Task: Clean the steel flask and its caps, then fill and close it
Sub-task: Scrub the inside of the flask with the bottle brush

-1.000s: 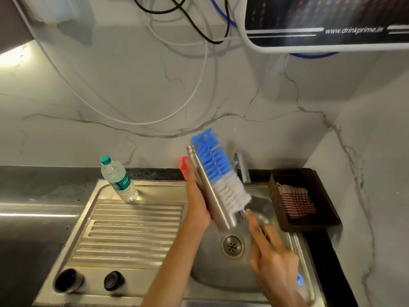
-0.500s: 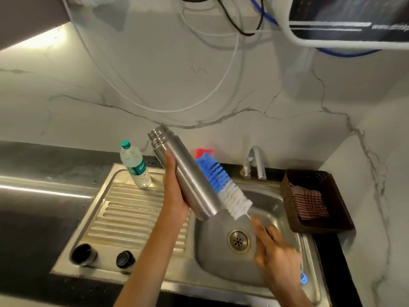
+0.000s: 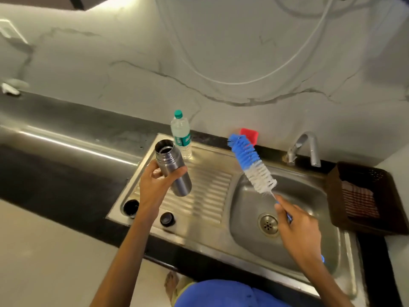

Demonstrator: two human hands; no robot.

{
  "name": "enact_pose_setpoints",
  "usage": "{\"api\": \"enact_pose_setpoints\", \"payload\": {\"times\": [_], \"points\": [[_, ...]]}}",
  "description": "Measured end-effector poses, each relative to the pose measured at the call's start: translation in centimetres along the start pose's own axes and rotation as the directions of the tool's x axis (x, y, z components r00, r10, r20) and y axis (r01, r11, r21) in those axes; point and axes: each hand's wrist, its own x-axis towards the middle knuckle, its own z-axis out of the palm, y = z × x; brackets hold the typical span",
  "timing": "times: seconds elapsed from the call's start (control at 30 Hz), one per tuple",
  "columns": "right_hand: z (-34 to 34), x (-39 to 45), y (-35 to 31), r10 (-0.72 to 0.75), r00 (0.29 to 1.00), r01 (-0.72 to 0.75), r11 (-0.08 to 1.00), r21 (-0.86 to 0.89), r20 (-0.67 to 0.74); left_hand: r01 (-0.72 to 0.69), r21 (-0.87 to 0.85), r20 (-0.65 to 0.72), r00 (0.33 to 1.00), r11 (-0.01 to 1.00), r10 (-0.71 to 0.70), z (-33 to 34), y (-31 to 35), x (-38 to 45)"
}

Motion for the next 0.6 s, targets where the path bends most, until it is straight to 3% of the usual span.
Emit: {"api": "enact_pose_setpoints", "payload": {"times": [0.27,0.43,0.6], "points": [[2.9,-0.8,-4.2,0.027,0.997,-0.032,0.997,0.069,0.074,0.053,0.207,-0.071,0.997,0.977,-0.039,-9.2,-4.5,1.7],[4.9,-1.4,-7.0,0.053,0.996,-0.061,0.993,0.098,0.077,0.004,0.355,0.03,0.999,0.935,-0.016,-13.0,-7.1,1.9],[6.8,-1.8,-9.5,0.059,0.996,-0.065,0.995,0.075,0.072,0.016,0.356,0.075,0.996,0.934,-0.046,-14.5,-9.5,1.4]]}}
